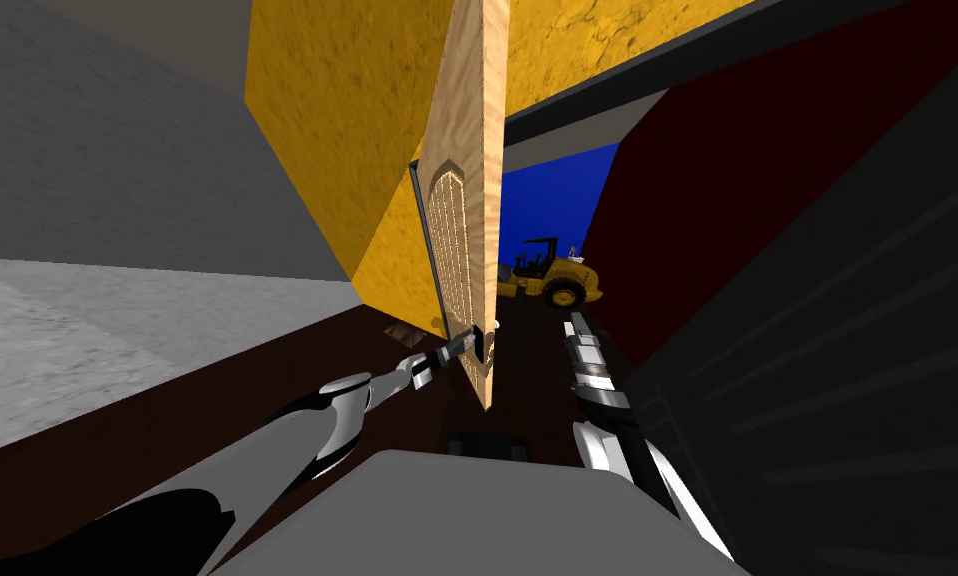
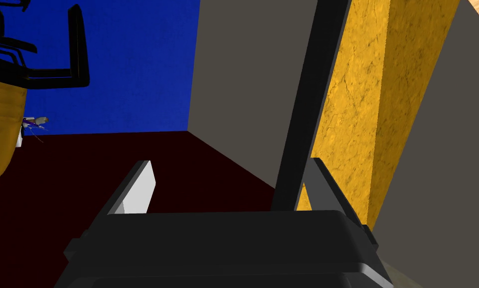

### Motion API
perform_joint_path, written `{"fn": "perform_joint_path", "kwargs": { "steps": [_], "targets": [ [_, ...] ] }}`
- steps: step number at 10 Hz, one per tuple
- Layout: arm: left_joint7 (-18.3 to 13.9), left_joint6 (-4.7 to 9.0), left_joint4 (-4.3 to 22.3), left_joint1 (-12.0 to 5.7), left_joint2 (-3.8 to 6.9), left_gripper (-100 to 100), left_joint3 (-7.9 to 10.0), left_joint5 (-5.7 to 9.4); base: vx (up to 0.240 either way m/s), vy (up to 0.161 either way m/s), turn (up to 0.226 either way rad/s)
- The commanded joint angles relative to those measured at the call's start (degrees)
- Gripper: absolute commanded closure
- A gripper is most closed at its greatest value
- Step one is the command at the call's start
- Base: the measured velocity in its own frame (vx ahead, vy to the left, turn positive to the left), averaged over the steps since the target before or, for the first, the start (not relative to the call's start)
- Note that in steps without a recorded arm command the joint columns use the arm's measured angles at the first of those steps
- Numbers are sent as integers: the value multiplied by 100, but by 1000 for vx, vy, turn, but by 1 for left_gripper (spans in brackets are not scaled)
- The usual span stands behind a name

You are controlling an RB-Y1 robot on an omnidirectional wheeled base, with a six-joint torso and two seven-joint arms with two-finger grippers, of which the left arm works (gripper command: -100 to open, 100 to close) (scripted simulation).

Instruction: Pull the door open

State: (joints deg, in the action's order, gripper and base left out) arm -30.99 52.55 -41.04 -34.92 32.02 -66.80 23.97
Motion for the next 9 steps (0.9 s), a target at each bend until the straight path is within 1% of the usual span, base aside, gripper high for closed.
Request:
{"fn": "perform_joint_path", "kwargs": {
  "steps": [1,2,3,4,5,9],
  "targets": [
    [-61,28,219,-4,-57,-100,120,-5,-18,-41,-252],
    [-61,28,219,-4,-57,-100,120,-5,-8,-27,-22],
    [-75,33,281,-6,-76,-100,156,-6,-3,-20,-29],
    [-68,36,289,-16,-92,-100,132,-9,-1,-8,-12],
    [-68,36,289,-16,-92,100,132,-9,0,0,0],
    [-68,36,289,-16,-92,100,132,-9,0,0,0]
  ]
}}
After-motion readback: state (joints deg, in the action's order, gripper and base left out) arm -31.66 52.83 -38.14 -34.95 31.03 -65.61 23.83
